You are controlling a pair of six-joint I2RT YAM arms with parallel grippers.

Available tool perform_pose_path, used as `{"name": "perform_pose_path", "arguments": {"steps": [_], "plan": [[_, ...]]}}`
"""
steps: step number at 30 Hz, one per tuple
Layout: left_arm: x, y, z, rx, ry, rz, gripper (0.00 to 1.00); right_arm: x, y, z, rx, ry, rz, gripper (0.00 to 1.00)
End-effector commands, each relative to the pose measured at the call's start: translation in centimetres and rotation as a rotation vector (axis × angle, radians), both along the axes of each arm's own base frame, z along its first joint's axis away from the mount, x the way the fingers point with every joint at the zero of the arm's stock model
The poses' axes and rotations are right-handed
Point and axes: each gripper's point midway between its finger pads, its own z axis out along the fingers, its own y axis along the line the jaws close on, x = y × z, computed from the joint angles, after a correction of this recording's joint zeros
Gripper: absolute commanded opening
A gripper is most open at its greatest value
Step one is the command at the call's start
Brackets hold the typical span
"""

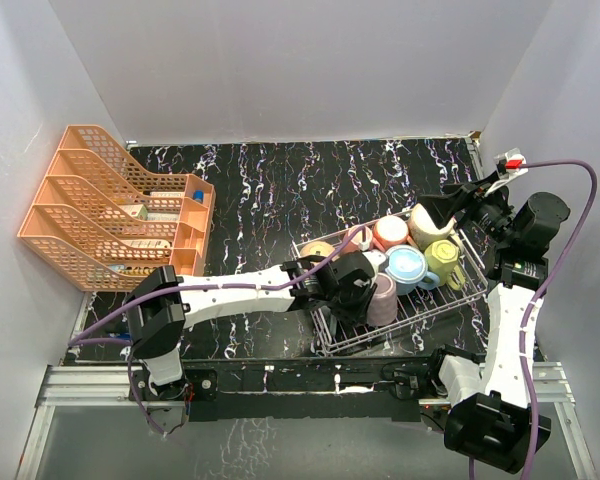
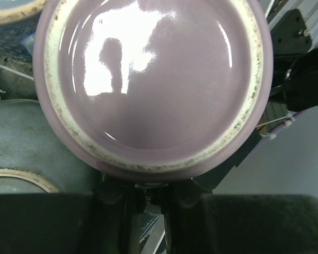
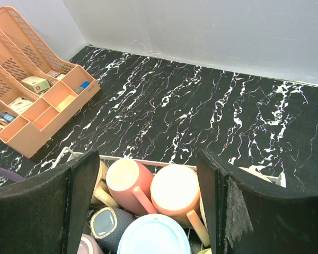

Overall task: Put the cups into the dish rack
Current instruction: Turn the cup upside down in the dish rack.

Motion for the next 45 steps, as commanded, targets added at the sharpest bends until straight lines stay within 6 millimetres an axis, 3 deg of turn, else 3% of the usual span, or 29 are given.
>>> {"name": "perform_pose_path", "arguments": {"steps": [1, 27, 29, 45], "plan": [[1.4, -0.9, 2.8, -0.039, -0.084, -0.008, 0.0, -0.1, -0.2, 1.2, -0.022, -0.06, -0.012, 0.76], [1.3, -0.7, -0.6, 0.089, -0.211, -0.095, 0.0, 0.0, -0.3, 1.1, -0.016, -0.057, -0.014, 0.76], [1.2, -0.7, -0.6, 0.087, -0.212, -0.095, 0.05, 0.0, -0.3, 1.1, -0.015, -0.055, -0.013, 0.76], [0.9, -0.2, -0.9, 0.092, -0.202, -0.081, 0.12, 0.0, -0.3, 1.2, -0.009, -0.052, -0.01, 0.76]]}}
